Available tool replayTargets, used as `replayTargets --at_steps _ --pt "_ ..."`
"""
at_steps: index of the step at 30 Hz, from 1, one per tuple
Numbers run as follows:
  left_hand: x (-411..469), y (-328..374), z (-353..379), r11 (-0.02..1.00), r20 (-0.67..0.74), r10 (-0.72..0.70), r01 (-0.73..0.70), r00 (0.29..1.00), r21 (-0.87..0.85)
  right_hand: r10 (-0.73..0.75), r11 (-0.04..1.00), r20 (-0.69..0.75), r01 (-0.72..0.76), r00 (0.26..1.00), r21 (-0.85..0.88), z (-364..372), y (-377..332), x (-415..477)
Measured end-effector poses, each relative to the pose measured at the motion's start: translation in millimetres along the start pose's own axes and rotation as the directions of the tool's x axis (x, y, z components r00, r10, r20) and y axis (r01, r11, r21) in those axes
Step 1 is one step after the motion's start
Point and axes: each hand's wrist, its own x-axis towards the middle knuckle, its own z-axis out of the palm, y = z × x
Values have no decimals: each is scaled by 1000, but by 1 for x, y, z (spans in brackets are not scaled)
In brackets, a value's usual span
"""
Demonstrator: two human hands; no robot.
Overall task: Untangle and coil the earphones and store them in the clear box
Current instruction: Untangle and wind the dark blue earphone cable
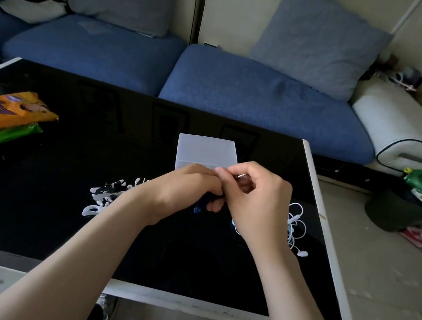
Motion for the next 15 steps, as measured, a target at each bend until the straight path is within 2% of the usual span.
replayTargets --at_steps 5,8,10,12,15 --pt "0 -3 -2 1000 17 -15 15 1000 -22 153 988 -31 -154 988 -17 5 0 4" --pt "1 -4 -5 982 -7 -26 24 1000 -189 287 942 176 -311 942 128 8 -4 6" --pt "1 -6 -8 958 -30 -67 56 997 -281 310 886 292 -386 905 256 9 -11 7" --pt "2 -8 -12 926 -75 -109 74 991 -369 328 819 351 -449 877 358 8 -15 8" --pt "0 -11 -22 857 -144 -171 75 975 -509 377 773 400 -522 835 360 8 -14 10"
